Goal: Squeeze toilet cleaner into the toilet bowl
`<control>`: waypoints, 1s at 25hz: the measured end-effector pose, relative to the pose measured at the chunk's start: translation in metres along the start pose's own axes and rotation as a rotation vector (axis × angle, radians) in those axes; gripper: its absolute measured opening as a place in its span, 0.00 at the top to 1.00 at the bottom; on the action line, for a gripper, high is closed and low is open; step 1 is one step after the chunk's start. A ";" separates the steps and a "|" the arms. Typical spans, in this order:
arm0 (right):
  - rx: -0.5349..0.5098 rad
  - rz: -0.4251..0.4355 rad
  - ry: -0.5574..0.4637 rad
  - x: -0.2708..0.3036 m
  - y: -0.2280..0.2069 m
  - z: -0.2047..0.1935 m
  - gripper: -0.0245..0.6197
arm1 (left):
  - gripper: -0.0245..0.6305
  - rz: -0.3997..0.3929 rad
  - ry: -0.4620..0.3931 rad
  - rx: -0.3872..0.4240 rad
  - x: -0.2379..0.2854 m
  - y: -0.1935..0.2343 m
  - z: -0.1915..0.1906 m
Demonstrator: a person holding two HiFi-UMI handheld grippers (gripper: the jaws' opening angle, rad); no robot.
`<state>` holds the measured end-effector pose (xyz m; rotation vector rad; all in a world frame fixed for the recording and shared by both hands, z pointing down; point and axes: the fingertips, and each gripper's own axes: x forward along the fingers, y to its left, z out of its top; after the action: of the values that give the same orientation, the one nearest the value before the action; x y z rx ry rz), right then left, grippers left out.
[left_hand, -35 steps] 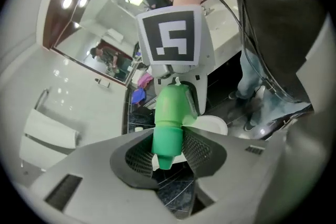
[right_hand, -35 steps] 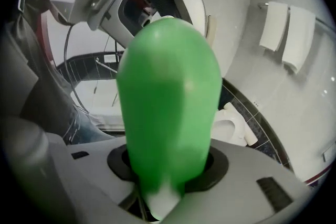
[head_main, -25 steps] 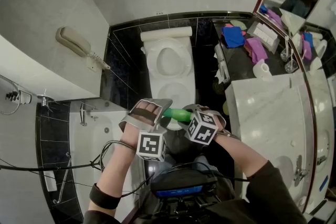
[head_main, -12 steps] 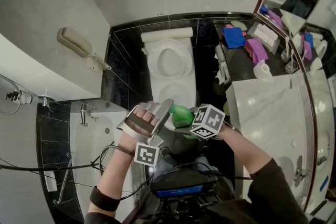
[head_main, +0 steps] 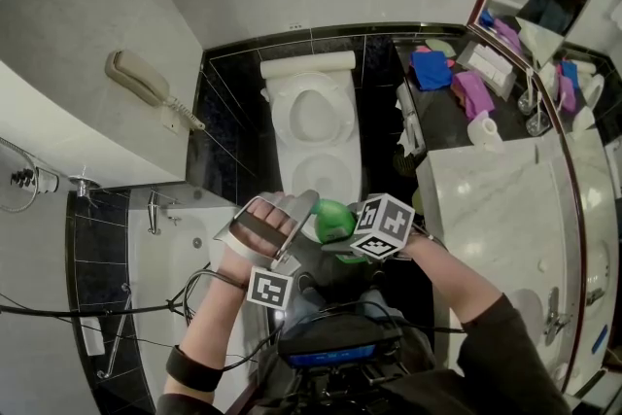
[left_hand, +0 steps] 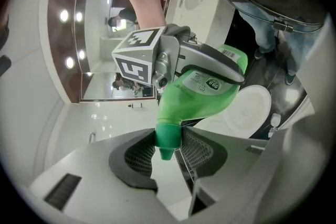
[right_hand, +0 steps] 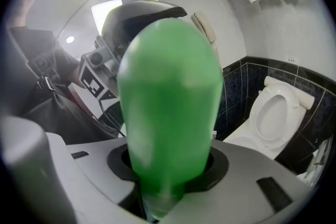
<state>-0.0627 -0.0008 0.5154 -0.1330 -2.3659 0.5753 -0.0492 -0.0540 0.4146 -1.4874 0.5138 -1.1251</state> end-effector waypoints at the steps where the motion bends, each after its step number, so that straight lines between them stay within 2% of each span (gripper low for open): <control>1: -0.021 -0.040 0.021 0.000 -0.005 -0.002 0.68 | 0.72 -0.025 -0.001 -0.019 0.000 -0.003 0.000; 4: -0.094 -0.164 0.099 -0.002 -0.018 -0.010 0.68 | 0.73 -0.131 -0.006 -0.106 0.000 -0.016 0.001; 9: -0.239 -0.372 0.194 -0.003 -0.046 -0.028 0.68 | 0.73 -0.385 -0.021 -0.283 -0.002 -0.036 0.007; 13: -0.332 -0.477 0.222 -0.004 -0.056 -0.033 0.68 | 0.73 -0.540 0.003 -0.294 -0.002 -0.057 0.002; 18: -0.408 -0.559 0.240 -0.010 -0.062 -0.032 0.68 | 0.73 -0.614 -0.006 -0.372 -0.004 -0.064 0.007; 21: -0.435 -0.571 0.257 -0.010 -0.063 -0.034 0.68 | 0.73 -0.658 -0.010 -0.414 -0.005 -0.069 0.011; 25: -0.408 -0.550 0.256 -0.006 -0.062 -0.039 0.68 | 0.73 -0.652 0.010 -0.372 -0.003 -0.072 0.007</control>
<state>-0.0290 -0.0437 0.5646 0.2457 -2.1068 -0.1794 -0.0641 -0.0289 0.4810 -2.0572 0.2486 -1.5971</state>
